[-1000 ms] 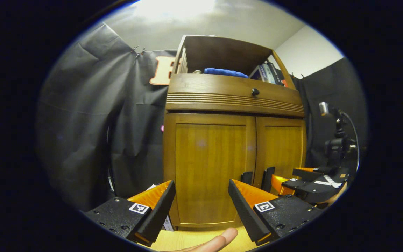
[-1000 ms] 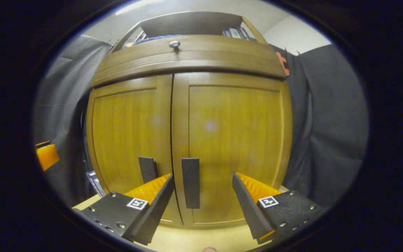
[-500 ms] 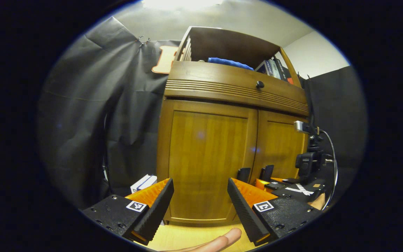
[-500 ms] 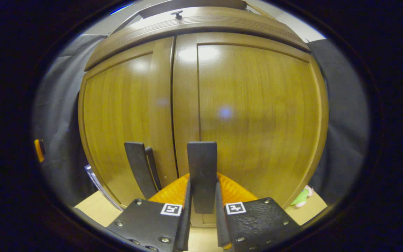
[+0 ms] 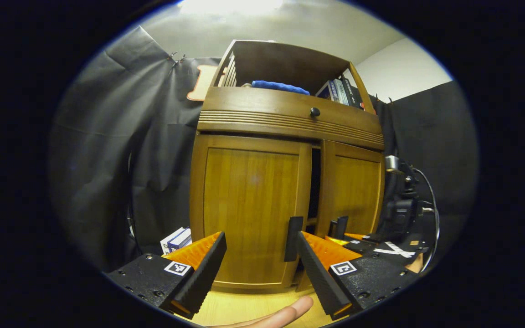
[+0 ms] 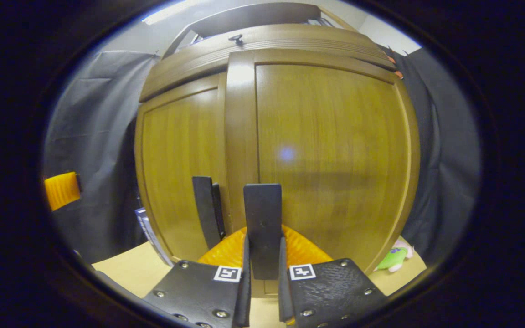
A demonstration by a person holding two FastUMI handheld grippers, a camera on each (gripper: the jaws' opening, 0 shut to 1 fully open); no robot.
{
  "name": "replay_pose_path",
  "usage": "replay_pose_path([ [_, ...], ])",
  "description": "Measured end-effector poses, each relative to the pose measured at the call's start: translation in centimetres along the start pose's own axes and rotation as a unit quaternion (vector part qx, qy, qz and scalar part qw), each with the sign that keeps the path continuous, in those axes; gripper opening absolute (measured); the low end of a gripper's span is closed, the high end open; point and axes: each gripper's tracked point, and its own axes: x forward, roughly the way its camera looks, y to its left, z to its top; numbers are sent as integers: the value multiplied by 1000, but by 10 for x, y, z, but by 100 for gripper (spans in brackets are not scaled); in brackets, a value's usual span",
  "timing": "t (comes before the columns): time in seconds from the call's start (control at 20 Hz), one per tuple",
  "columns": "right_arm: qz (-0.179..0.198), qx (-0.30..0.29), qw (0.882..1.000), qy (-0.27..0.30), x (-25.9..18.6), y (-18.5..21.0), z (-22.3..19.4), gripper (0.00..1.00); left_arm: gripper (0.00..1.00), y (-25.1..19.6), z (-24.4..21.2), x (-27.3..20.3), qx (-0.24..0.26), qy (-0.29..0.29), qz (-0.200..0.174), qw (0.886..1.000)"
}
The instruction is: Open the right door of the double-door shoe cabinet with the right hand, and open the left door with the left hand.
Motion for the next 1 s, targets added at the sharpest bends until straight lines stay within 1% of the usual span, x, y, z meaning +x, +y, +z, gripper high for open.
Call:
replay_pose_path([
  [0.1, 6, -4, 1000, -2, -19, -5, -2, 24, 92, -1, 5, -6, -8, -9, -4, 1000],
  [0.2, 4, -12, 1000, -3, -31, -8, -2, 24, 92, -2, 11, -13, -9, -18, -10, 1000],
  [0.4, 8, -11, 1000, -3, -45, -12, -3, 24, 92, 3, 16, -23, 1, -29, 1, 1000],
  [0.55, 10, -1, 1000, -3, -56, -18, -4, 24, 92, 5, 17, -26, 9, -32, 5, 999],
  [0.85, 18, 9, 1000, -6, -75, -29, -4, 24, 92, -2, 13, -24, 7, -25, -5, 1000],
  [0.9, 18, 9, 1000, -10, -78, -31, -3, 24, 95, -4, 12, -23, 5, -25, -8, 1000],
  [0.95, 17, 10, 1000, -12, -82, -32, -4, 24, 92, -6, 11, -22, 4, -22, -11, 1000],
  [1.0, 17, 13, 1000, -14, -85, -34, -3, 24, 92, -7, 8, -22, 3, -19, -13, 1000],
])
